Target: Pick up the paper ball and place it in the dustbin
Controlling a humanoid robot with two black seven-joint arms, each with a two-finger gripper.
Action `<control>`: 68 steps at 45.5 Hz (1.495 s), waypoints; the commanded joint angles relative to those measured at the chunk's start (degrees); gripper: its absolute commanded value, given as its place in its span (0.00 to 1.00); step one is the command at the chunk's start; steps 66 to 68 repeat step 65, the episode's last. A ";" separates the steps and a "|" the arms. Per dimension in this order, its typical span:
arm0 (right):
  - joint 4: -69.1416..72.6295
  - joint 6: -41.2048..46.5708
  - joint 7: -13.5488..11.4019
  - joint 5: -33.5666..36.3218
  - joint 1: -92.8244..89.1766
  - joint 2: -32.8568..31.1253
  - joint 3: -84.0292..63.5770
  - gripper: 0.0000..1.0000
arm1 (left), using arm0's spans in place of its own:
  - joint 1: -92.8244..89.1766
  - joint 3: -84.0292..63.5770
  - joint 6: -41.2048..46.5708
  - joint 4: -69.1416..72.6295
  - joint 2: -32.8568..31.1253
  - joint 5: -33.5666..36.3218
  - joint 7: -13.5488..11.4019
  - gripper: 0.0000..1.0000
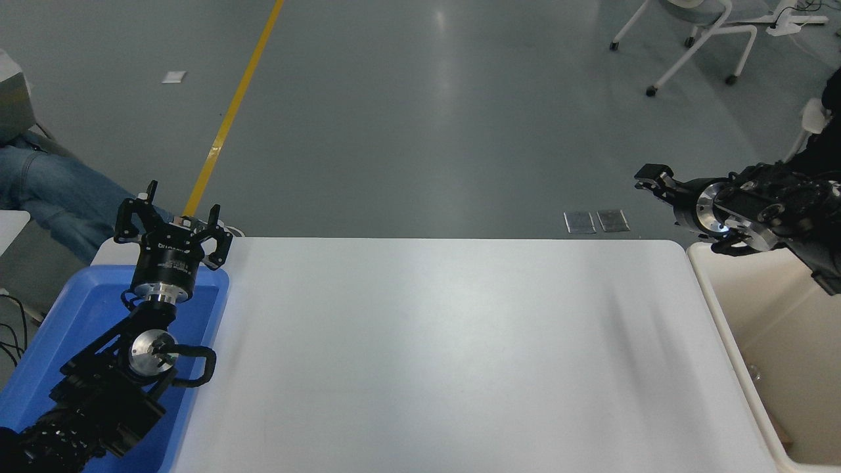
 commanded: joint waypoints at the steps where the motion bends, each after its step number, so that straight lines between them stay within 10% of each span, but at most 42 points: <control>1: 10.84 7.89 -0.01 -2.01 10.47 2.00 -6.12 1.00 | 0.00 0.02 0.00 0.00 0.00 -0.01 -0.04 0.99; 34: 46.96 16.68 -0.10 -4.82 43.52 -6.17 -14.74 1.00 | 0.00 0.02 0.00 0.00 0.00 -0.01 -0.04 0.99; 68: 48.73 17.82 -0.10 -5.61 45.82 -6.61 -14.91 1.00 | 0.00 0.02 0.00 0.00 0.00 -0.01 -0.04 0.99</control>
